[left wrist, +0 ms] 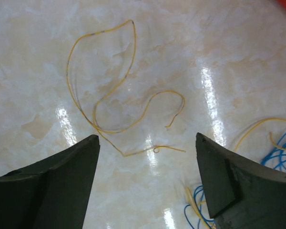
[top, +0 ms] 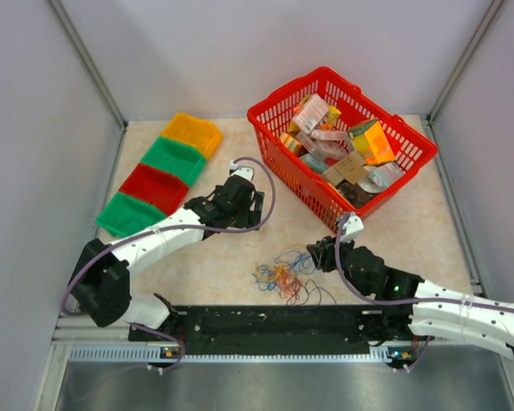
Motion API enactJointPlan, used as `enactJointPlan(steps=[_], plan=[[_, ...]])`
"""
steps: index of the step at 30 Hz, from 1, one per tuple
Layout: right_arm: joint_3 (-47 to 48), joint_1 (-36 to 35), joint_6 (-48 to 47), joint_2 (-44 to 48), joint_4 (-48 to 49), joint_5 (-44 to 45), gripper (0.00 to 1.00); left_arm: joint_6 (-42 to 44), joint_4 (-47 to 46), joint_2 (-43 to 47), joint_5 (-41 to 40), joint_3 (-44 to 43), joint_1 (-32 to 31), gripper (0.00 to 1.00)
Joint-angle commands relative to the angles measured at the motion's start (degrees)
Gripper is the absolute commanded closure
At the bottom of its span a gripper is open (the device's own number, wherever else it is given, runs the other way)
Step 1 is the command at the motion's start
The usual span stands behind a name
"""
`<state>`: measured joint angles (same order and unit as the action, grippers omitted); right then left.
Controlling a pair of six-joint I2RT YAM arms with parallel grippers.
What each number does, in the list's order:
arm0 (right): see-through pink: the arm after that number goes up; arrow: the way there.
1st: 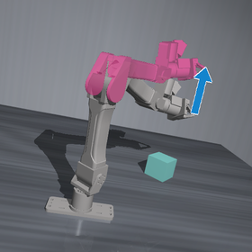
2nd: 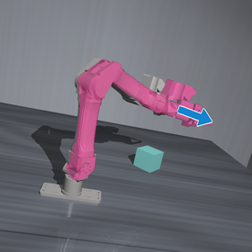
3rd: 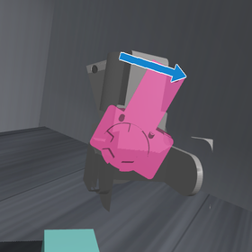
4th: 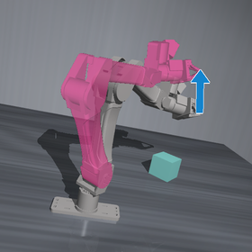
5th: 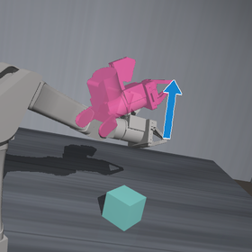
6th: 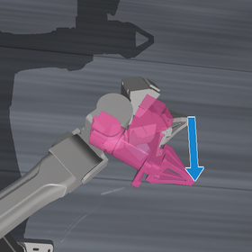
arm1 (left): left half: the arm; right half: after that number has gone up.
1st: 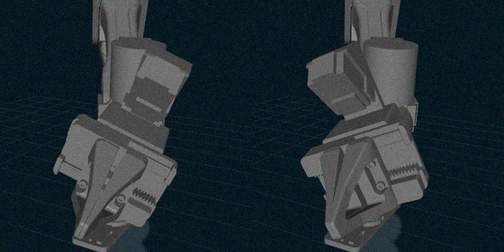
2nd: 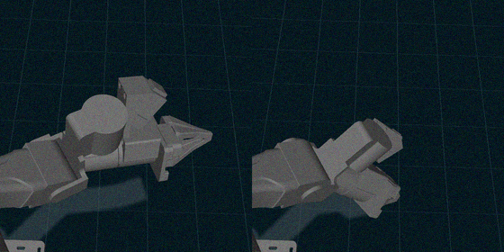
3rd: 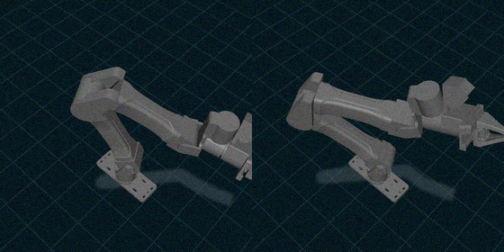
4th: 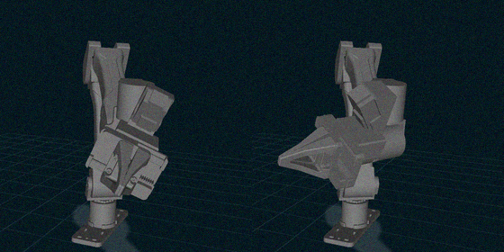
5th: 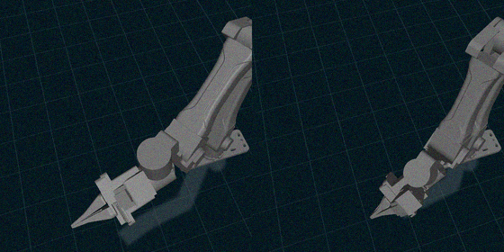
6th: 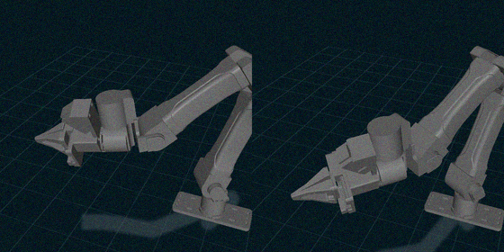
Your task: Untangle the cables
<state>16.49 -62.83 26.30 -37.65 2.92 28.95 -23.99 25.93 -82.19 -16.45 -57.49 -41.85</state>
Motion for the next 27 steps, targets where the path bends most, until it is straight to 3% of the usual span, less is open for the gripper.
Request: enactJointPlan(steps=[1,2,9,12,15,19,27], plan=[[-0.67,-0.28,-0.73,0.82,0.77,-1.00,0.63,0.43,-0.37,6.25,4.31,1.51,0.27,0.06],[-0.76,-0.28,-0.82,0.91,1.03,-1.26,0.63,1.13,0.08,6.69,4.58,1.94,0.27,0.02],[-1.11,-0.19,-0.64,1.00,1.83,-2.67,0.63,4.74,2.46,-0.76,8.26,-0.85,4.83,0.02],[-1.29,-0.28,-0.73,1.35,1.74,-2.85,0.63,8.33,2.62,-6.47,18.26,-5.32,7.04,0.04],[-1.37,-0.28,-0.64,2.05,1.13,-2.41,0.63,15.18,5.96,-14.10,23.12,-11.91,6.78,0.07],[-1.99,-0.28,-0.55,3.72,0.51,-2.15,0.63,19.15,10.45,-22.21,22.44,-18.09,6.60,0.06],[-2.96,-0.28,-0.73,5.57,1.39,-2.41,0.62,21.96,9.06,-25.91,14.25,-18.01,6.25,0.06]])
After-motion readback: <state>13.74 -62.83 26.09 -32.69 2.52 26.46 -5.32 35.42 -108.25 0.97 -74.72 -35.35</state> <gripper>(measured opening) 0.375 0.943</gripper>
